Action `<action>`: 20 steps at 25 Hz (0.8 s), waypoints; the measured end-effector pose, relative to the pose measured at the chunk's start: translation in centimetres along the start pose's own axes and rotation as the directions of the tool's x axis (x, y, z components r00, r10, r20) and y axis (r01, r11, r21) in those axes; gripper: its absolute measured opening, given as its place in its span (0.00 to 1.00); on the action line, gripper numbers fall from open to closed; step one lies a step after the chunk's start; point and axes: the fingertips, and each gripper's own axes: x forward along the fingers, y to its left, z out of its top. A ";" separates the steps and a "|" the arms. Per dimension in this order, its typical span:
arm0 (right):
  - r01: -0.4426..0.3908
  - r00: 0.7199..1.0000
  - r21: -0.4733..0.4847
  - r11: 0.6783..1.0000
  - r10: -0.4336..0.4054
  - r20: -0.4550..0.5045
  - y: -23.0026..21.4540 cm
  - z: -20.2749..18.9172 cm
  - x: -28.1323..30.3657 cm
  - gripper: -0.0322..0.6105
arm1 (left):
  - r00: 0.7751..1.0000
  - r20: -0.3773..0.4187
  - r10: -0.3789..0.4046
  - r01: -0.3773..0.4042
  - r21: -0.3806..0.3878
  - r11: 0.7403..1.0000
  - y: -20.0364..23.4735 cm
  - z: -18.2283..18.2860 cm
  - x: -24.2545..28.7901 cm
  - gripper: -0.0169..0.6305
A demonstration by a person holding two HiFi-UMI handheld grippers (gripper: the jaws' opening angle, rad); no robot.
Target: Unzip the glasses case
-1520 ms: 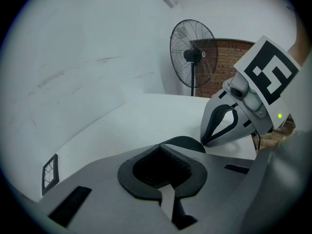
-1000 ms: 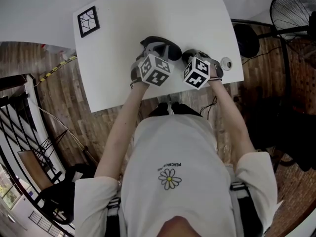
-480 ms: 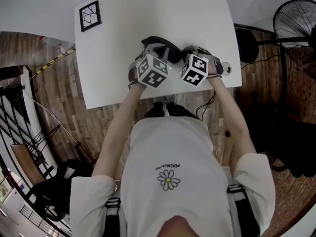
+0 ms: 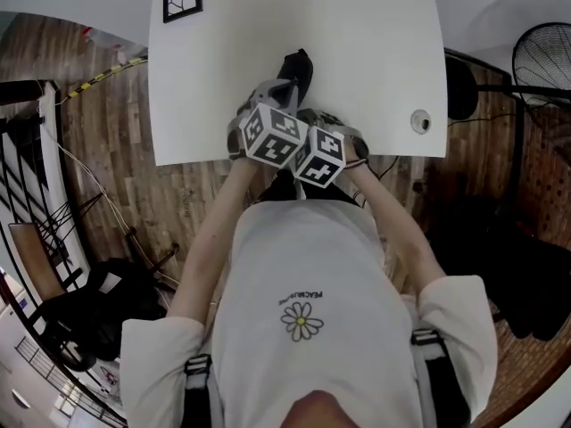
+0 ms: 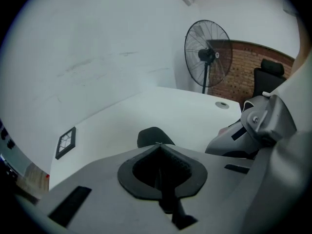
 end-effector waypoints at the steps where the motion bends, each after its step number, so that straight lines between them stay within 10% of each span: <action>1: 0.005 1.000 -0.007 1.000 -0.005 -0.007 -0.1 -0.1 0.0 0.06 | 1.000 0.002 0.011 -0.011 -0.008 1.000 -0.1 -0.1 0.0 0.05; 20: 0.175 0.977 -0.050 0.983 -0.180 -0.114 -14.9 -3.2 0.3 0.06 | 1.000 0.012 -0.021 0.021 -0.037 0.999 0.3 0.0 0.1 0.05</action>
